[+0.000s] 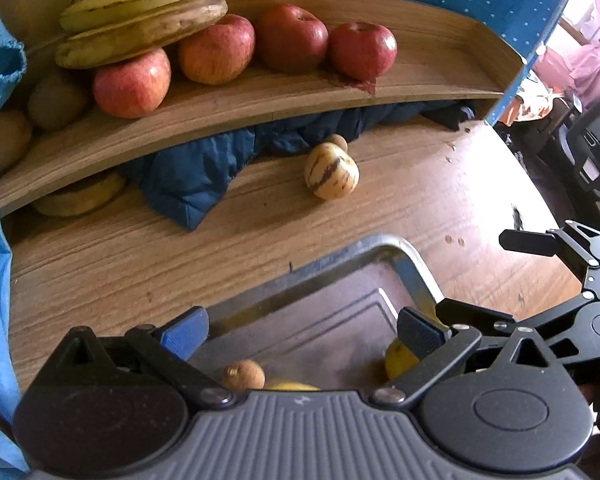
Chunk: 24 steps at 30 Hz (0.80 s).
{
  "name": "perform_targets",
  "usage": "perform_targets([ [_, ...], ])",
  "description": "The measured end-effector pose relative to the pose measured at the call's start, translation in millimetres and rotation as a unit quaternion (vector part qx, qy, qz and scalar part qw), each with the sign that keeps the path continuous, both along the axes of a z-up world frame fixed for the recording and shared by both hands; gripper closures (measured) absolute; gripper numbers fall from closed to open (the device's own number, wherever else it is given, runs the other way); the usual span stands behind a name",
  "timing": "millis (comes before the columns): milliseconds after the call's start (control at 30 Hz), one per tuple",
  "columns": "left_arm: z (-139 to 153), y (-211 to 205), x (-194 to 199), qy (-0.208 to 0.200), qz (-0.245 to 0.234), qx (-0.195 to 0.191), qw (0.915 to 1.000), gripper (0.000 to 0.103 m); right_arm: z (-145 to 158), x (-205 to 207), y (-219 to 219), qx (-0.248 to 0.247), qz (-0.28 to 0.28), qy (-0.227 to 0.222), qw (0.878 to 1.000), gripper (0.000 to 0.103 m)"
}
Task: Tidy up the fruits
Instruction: 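Move both tools back from the tray toward the fruits under the shelf, then move the left tool to the striped fruit while the right tool approaches the last brown fruit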
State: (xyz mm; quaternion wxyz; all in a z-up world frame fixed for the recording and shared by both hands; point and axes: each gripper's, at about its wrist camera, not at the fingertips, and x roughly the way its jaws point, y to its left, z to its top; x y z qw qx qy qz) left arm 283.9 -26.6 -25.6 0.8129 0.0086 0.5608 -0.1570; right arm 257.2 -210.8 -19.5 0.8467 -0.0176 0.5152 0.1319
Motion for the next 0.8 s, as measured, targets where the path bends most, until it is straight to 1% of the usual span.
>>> perform_targets([
  [300,-17.5,-16.0,22.3,0.013,0.009,0.005,0.9999,0.001,-11.1,29.5,-25.9,-0.002,-0.023,-0.007,1.000,0.001],
  [500,-25.2,-27.9,36.0,0.012,0.013,0.006,0.9998,0.001,-17.2,62.1,-42.8,-0.002,-0.033,-0.022,0.999,0.001],
  [633,-29.9,-35.4,45.9,0.010,0.017,0.005,0.9998,0.001,-20.1,84.6,-47.0,-0.004,-0.034,-0.036,0.999,0.001],
  [800,-35.4,-44.1,56.1,0.007,0.019,0.008,0.9998,0.001,-25.7,103.6,-43.3,-0.001,-0.022,-0.040,0.999,0.001],
])
